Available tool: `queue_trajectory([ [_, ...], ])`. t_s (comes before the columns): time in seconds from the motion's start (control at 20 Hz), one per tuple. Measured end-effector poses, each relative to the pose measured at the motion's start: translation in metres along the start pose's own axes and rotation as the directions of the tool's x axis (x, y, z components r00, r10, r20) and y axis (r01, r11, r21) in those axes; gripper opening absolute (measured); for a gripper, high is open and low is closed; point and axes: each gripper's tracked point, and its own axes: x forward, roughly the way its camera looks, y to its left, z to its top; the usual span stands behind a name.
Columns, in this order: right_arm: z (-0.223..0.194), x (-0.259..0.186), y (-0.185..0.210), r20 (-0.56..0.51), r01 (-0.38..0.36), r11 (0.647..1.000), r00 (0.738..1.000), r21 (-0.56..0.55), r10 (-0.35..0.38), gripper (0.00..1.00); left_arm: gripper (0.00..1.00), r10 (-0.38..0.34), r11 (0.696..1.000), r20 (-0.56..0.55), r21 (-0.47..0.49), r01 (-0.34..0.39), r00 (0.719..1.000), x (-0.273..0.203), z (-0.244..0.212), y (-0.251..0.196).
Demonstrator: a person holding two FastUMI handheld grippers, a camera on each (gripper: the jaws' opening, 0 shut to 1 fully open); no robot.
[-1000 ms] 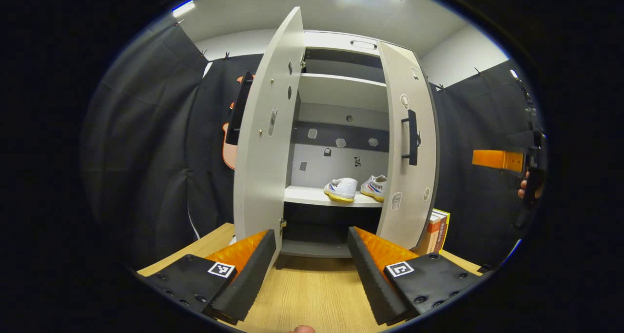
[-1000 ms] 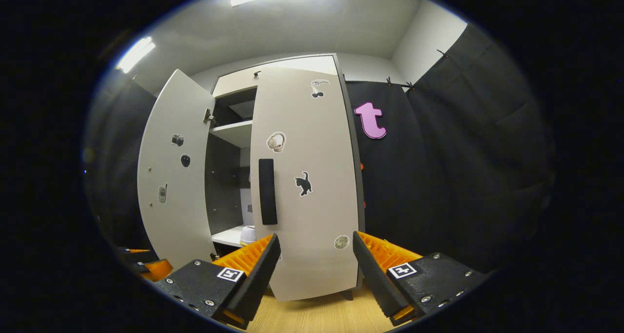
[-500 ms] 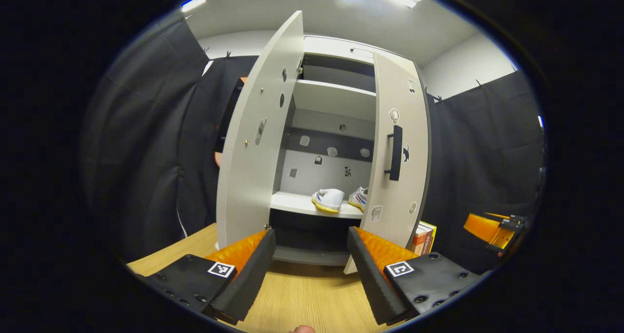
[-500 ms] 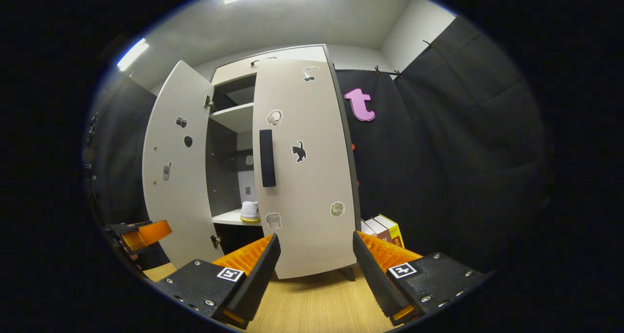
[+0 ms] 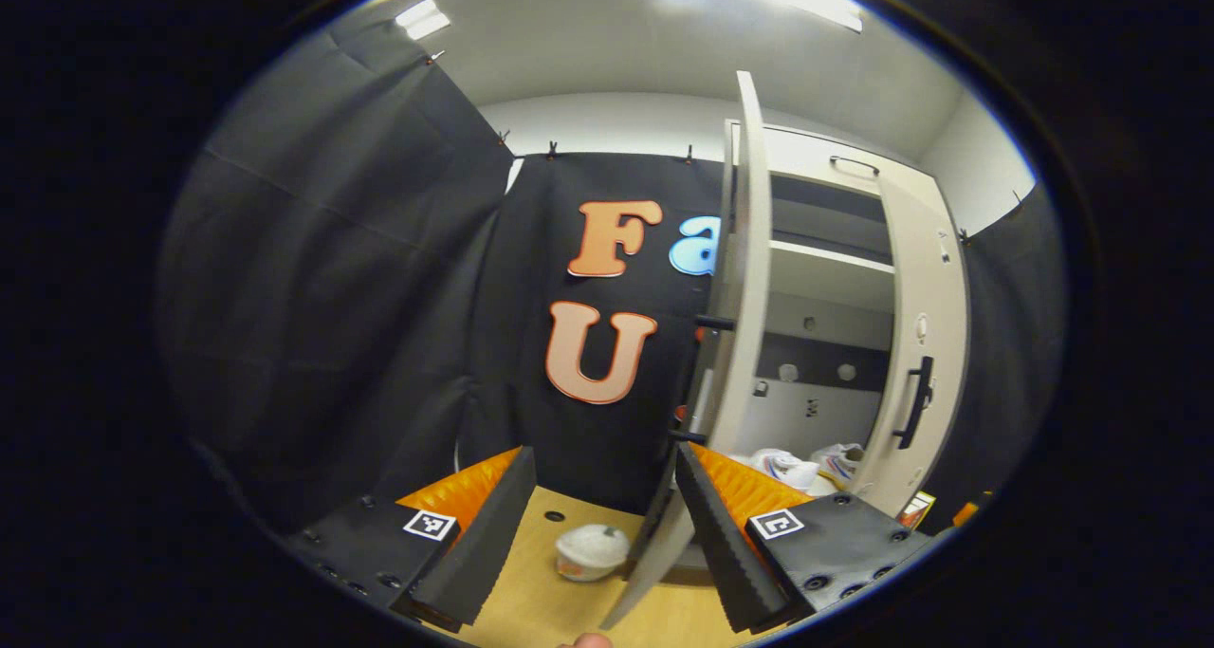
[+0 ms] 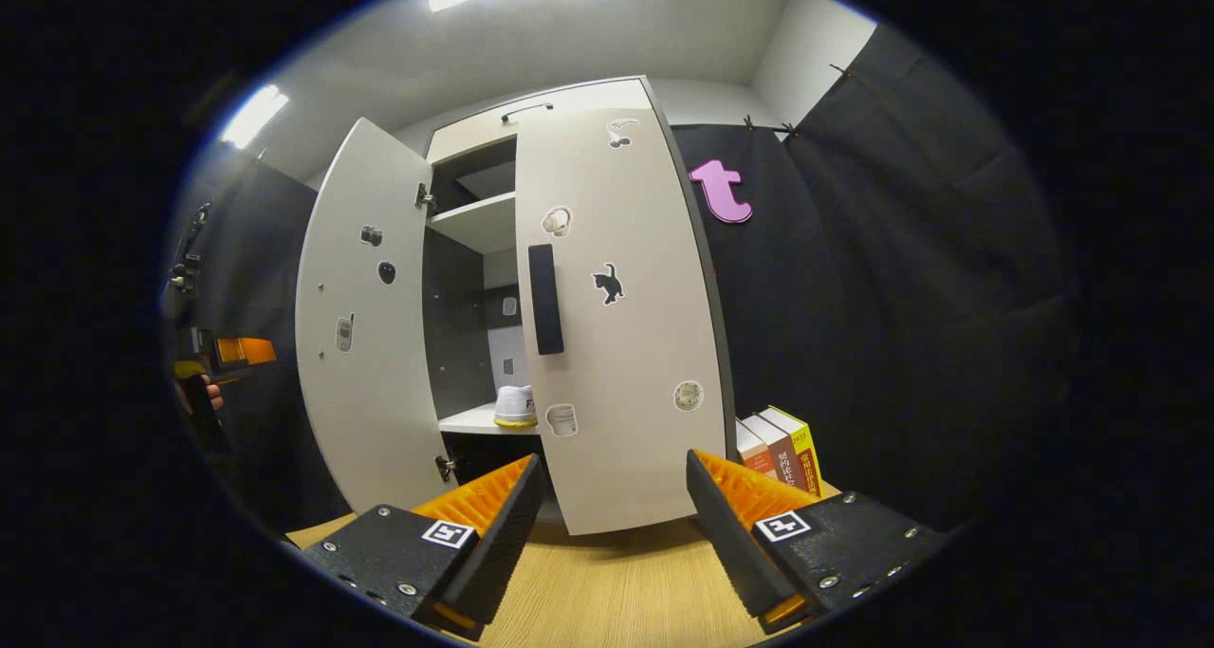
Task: Grab one shoe with the right hand and put it into the shoe cabinet, grab the other shoe with the left hand and put it into the shoe cabinet; then close the right door with the right hand and the left door with the left hand.
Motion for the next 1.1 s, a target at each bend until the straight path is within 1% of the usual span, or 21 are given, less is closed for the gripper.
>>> queue_trajectory([
  [0.1, 0.000, 0.000, 0.001, -0.004, -0.007, 1.000, 1.000, -0.006, 0.007, 0.92, 0.96, 0.033, 0.999, -0.002, 0.012, -0.033, 0.999, 0.021, -0.001, 0.019],
  [0.15, 0.000, 0.000, 0.001, -0.002, -0.007, 1.000, 1.000, -0.011, 0.007, 0.92, 0.96, 0.035, 0.999, -0.004, 0.003, -0.035, 0.999, 0.033, -0.001, 0.022],
  [0.3, 0.004, 0.000, -0.005, 0.002, 0.007, 1.000, 1.000, -0.026, -0.007, 0.92, 0.97, 0.018, 0.999, -0.012, -0.026, -0.018, 1.000, 0.069, -0.002, 0.023],
  [0.45, 0.004, 0.003, -0.011, 0.000, 0.021, 0.999, 1.000, -0.025, -0.021, 0.92, 0.97, 0.006, 1.000, -0.018, -0.012, -0.006, 1.000, 0.091, -0.006, 0.014],
  [0.6, 0.005, 0.005, -0.016, -0.003, 0.033, 0.999, 0.999, -0.023, -0.033, 0.92, 0.97, -0.014, 1.000, -0.012, 0.007, 0.014, 1.000, 0.090, -0.007, 0.007],
  [0.65, 0.006, 0.006, -0.017, -0.001, 0.036, 0.999, 0.999, -0.023, -0.036, 0.92, 0.96, -0.011, 1.000, 0.002, 0.017, 0.011, 1.000, 0.094, -0.004, 0.005],
  [0.7, 0.006, 0.007, -0.019, -0.002, 0.037, 0.999, 0.999, -0.023, -0.037, 0.92, 0.92, -0.006, 1.000, 0.005, 0.023, 0.006, 1.000, 0.095, -0.004, 0.004],
  [0.8, 0.005, 0.009, -0.019, -0.003, 0.035, 0.999, 0.999, -0.025, -0.035, 0.92, 0.92, 0.003, 1.000, 0.001, 0.007, -0.003, 1.000, 0.094, -0.007, 0.004],
  [0.9, 0.006, 0.010, -0.017, -0.003, 0.029, 0.999, 1.000, -0.022, -0.029, 0.92, 0.92, -0.009, 1.000, -0.011, -0.019, 0.009, 1.000, 0.092, -0.008, 0.001],
  [0.95, 0.007, 0.011, -0.016, -0.002, 0.024, 0.999, 1.000, -0.021, -0.024, 0.92, 0.95, -0.011, 0.999, -0.017, -0.030, 0.010, 1.000, 0.093, -0.009, 0.000],
  [1.1, 0.008, 0.012, -0.015, -0.002, 0.012, 1.000, 1.000, -0.022, -0.012, 0.92, 0.95, -0.008, 0.999, -0.017, -0.045, 0.007, 1.000, 0.092, -0.008, -0.004],
])
